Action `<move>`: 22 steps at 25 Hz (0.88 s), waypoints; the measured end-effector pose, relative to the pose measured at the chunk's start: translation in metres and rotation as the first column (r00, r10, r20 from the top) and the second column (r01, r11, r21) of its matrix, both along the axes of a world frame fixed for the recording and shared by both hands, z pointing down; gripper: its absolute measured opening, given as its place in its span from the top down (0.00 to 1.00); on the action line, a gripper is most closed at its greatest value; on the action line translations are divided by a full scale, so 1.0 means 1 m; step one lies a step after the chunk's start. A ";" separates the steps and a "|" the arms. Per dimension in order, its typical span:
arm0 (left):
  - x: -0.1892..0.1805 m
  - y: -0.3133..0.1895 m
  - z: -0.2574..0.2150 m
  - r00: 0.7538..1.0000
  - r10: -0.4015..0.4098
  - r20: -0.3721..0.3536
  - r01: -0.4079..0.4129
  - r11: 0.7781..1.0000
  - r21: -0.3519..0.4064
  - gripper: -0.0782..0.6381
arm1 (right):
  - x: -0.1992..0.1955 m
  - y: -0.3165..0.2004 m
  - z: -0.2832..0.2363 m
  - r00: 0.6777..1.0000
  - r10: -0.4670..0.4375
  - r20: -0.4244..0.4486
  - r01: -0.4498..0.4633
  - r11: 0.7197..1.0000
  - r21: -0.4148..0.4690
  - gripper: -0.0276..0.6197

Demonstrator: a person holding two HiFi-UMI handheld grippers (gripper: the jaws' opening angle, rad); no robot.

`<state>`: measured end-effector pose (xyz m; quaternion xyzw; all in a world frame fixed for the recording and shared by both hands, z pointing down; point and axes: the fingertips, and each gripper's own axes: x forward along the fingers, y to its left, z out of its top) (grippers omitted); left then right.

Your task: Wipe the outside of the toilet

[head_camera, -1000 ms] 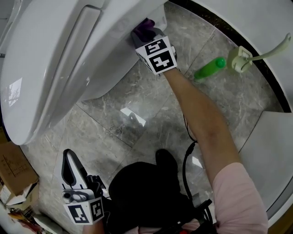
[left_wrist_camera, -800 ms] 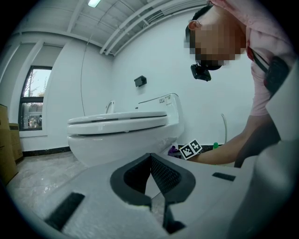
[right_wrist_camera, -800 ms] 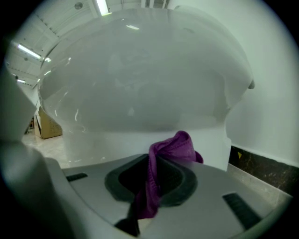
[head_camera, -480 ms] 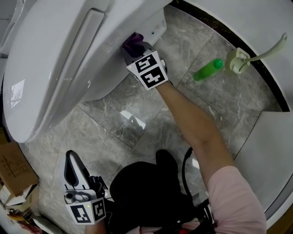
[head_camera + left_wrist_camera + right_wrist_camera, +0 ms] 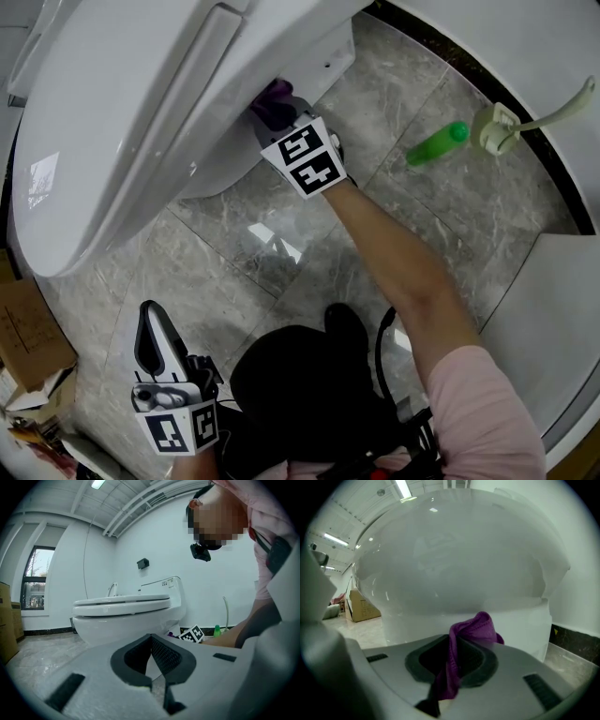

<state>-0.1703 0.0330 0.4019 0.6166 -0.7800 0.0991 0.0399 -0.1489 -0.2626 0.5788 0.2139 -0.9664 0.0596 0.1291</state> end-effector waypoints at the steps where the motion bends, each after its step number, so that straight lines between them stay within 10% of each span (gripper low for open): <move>1: -0.001 0.001 0.000 1.000 -0.001 -0.001 0.001 1.000 0.001 0.88 | -0.002 0.004 0.000 1.000 -0.005 0.001 0.005 1.000 -0.001 0.87; 22: -0.017 0.024 -0.009 1.000 -0.030 0.004 0.030 0.999 0.032 0.88 | -0.055 0.090 -0.001 0.986 -0.163 0.019 0.164 0.986 -0.012 0.87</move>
